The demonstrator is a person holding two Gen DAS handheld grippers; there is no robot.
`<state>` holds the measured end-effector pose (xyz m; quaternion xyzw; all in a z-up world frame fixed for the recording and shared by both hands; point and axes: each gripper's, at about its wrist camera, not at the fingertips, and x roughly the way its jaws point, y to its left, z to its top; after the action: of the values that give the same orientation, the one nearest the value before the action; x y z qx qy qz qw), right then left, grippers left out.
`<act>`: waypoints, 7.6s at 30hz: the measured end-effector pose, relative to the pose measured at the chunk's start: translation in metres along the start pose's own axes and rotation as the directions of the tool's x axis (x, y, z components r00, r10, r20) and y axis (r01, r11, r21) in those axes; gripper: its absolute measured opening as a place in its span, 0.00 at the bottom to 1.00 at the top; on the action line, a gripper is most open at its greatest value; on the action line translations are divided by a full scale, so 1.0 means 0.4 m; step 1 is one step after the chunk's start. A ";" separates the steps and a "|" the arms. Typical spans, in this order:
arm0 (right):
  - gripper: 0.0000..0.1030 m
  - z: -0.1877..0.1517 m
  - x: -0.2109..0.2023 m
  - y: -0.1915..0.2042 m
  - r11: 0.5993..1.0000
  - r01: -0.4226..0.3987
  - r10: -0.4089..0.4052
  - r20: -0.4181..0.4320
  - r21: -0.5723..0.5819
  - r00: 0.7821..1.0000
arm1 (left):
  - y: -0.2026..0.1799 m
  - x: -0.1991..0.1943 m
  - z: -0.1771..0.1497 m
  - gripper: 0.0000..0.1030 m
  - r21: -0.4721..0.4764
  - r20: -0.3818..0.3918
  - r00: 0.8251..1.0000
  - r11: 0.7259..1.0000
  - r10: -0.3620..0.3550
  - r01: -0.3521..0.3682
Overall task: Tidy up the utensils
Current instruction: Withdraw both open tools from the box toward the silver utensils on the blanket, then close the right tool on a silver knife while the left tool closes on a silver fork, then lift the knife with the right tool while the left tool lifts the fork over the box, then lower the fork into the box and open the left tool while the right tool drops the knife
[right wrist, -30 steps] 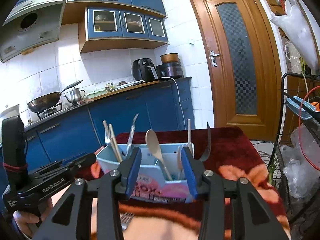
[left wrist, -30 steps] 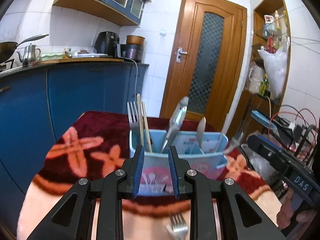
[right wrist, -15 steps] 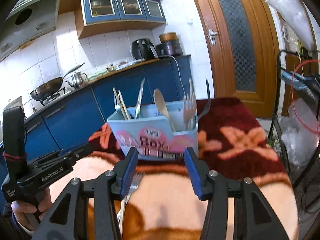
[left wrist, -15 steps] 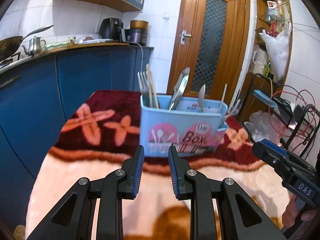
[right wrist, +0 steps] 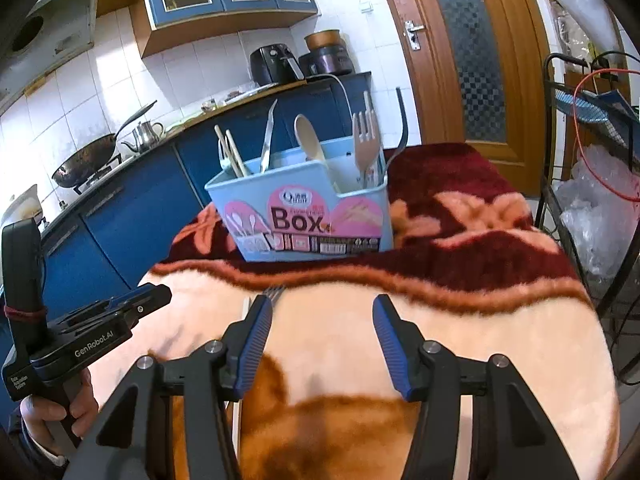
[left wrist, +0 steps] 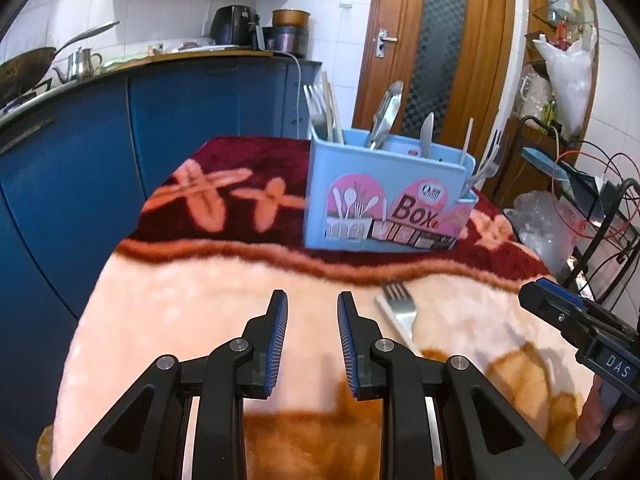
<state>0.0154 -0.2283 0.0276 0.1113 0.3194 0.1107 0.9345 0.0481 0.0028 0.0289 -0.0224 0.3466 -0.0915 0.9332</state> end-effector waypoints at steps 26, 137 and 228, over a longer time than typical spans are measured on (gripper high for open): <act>0.55 -0.046 0.074 0.060 0.999 -0.016 0.010 -0.137 -0.043 0.990 | 0.080 0.030 -0.051 0.26 -0.068 -0.081 0.996 0.997 0.036 -0.041; 0.08 -0.003 0.136 -0.064 0.999 -0.024 0.010 -0.354 -0.036 0.935 | -0.170 0.196 0.007 0.06 0.019 -0.332 0.897 0.948 -0.293 0.317; 0.25 0.333 0.219 -0.033 0.997 0.033 -0.002 0.416 -0.066 0.909 | -0.052 0.199 0.306 0.07 0.039 0.415 0.908 0.998 -0.062 0.051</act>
<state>0.1678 -0.2348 0.0765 0.0958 0.1100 0.0874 0.9854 0.1837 -0.0350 0.0728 -0.0386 0.1378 -0.1164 0.9828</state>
